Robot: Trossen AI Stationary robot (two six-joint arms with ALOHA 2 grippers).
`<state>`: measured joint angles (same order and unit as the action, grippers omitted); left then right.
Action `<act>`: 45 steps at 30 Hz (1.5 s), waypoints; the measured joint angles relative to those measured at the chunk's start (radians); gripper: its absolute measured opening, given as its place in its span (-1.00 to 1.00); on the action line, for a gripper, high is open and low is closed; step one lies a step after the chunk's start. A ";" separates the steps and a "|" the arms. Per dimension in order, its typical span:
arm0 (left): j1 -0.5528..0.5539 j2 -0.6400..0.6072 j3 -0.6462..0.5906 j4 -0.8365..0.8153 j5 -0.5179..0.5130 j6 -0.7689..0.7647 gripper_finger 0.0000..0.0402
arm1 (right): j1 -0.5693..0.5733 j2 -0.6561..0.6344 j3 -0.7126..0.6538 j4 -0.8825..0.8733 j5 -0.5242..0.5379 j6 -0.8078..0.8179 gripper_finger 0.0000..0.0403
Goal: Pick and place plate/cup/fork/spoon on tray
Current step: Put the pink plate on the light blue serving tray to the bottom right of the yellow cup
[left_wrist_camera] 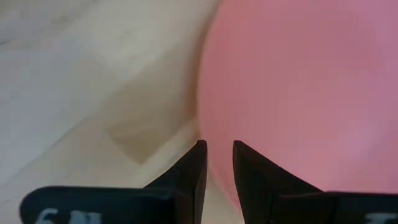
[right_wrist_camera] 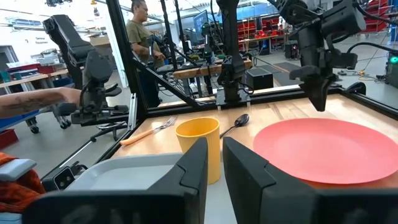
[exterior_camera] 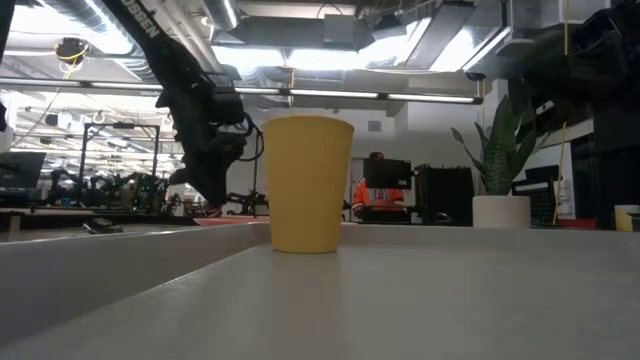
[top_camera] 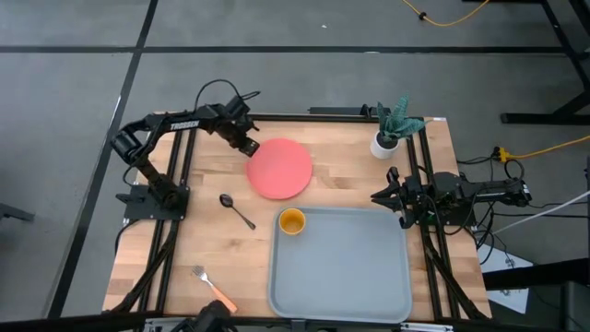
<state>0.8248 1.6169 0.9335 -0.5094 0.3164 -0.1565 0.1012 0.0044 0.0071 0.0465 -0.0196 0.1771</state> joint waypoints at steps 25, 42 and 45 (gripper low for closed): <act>-0.066 0.000 -0.001 0.027 -0.018 0.041 -0.65 | 0.000 0.000 0.000 -0.001 0.000 0.003 -0.72; 0.081 0.000 -0.001 0.023 0.172 -0.013 -0.46 | 0.000 0.000 0.000 -0.017 0.000 0.003 -0.72; 0.084 0.000 -0.001 0.024 0.138 -0.044 -0.45 | 0.000 0.000 0.000 -0.016 0.000 0.003 -0.72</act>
<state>0.9089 1.6169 0.9321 -0.4858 0.4545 -0.2001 0.1012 0.0040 0.0071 0.0303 -0.0200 0.1801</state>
